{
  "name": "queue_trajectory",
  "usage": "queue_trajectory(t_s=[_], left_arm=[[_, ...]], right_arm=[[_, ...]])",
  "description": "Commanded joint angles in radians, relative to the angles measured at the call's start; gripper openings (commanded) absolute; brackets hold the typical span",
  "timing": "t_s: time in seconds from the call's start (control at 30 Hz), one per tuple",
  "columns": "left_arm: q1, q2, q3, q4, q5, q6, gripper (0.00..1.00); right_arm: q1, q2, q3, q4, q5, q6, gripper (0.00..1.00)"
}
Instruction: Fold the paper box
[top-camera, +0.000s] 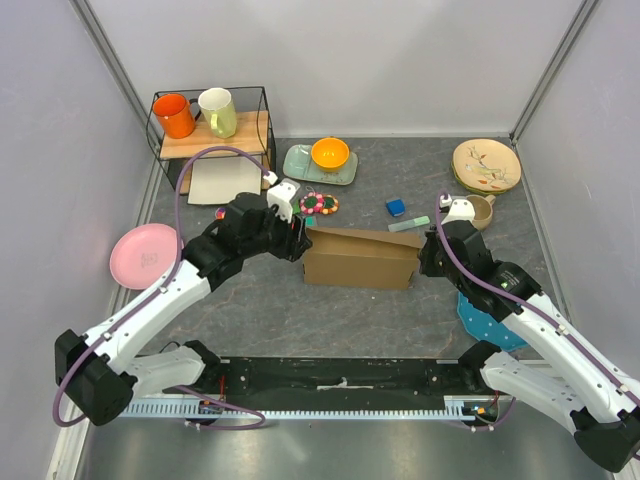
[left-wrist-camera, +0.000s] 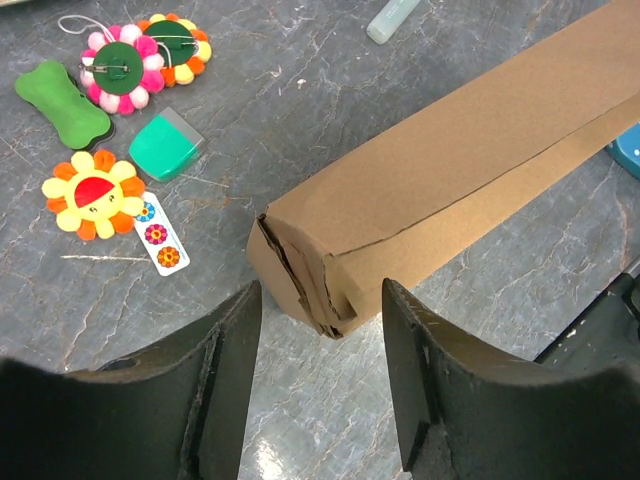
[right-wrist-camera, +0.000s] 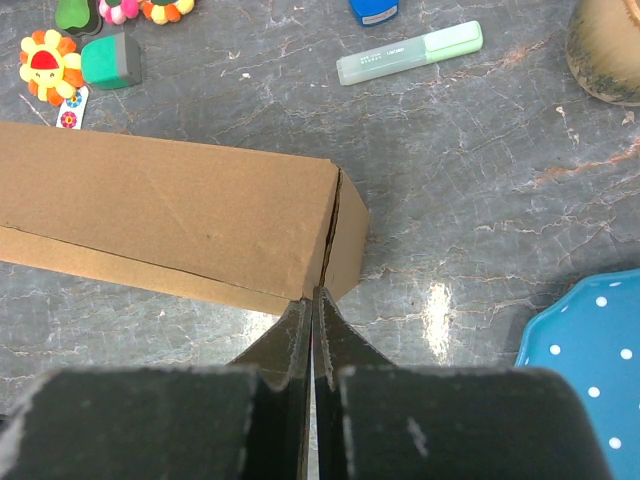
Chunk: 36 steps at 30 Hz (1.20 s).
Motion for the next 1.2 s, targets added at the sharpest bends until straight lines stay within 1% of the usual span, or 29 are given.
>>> queue_trajectory(t_s=[0.0, 0.03, 0.13, 0.17, 0.23, 0.27, 0.37, 0.53, 0.6, 0.8, 0.97, 1.17], left_arm=[[0.003, 0.019, 0.014, 0.07, 0.013, 0.007, 0.57], [0.003, 0.026, 0.015, 0.072, 0.007, 0.007, 0.57], [0.003, 0.033, 0.018, 0.073, -0.007, 0.012, 0.5], [0.003, 0.035, 0.017, 0.073, -0.012, 0.018, 0.45], [0.003, 0.03, 0.015, 0.073, -0.032, 0.024, 0.39], [0.003, 0.026, 0.014, 0.073, -0.038, 0.029, 0.33], [0.003, 0.01, 0.008, 0.075, -0.056, 0.037, 0.22], [0.003, -0.004, -0.006, 0.081, -0.069, 0.04, 0.13], [0.003, -0.008, -0.011, 0.081, -0.073, 0.043, 0.12], [0.001, -0.017, -0.035, 0.084, -0.092, 0.06, 0.02], [-0.003, -0.025, -0.061, 0.096, -0.092, 0.046, 0.02], [-0.023, -0.033, -0.069, 0.107, -0.058, 0.001, 0.02]], right_arm=[[-0.001, 0.008, -0.004, -0.057, 0.006, -0.002, 0.03], [-0.001, 0.008, -0.005, -0.057, 0.008, -0.002, 0.03], [-0.001, 0.008, -0.004, -0.057, 0.009, -0.005, 0.02], [-0.001, 0.01, -0.002, -0.058, 0.009, -0.005, 0.03], [-0.001, 0.008, -0.001, -0.057, 0.011, -0.003, 0.02], [0.0, 0.008, -0.002, -0.057, 0.009, -0.005, 0.02], [-0.001, 0.01, -0.002, -0.058, 0.009, -0.005, 0.03], [-0.001, 0.014, 0.001, -0.057, 0.008, -0.005, 0.02], [-0.001, 0.016, 0.003, -0.055, 0.006, -0.005, 0.02], [0.0, 0.016, -0.005, -0.055, 0.008, -0.005, 0.02], [-0.001, 0.014, -0.005, -0.055, 0.009, -0.003, 0.02], [-0.001, 0.014, -0.01, -0.052, 0.006, -0.002, 0.02]])
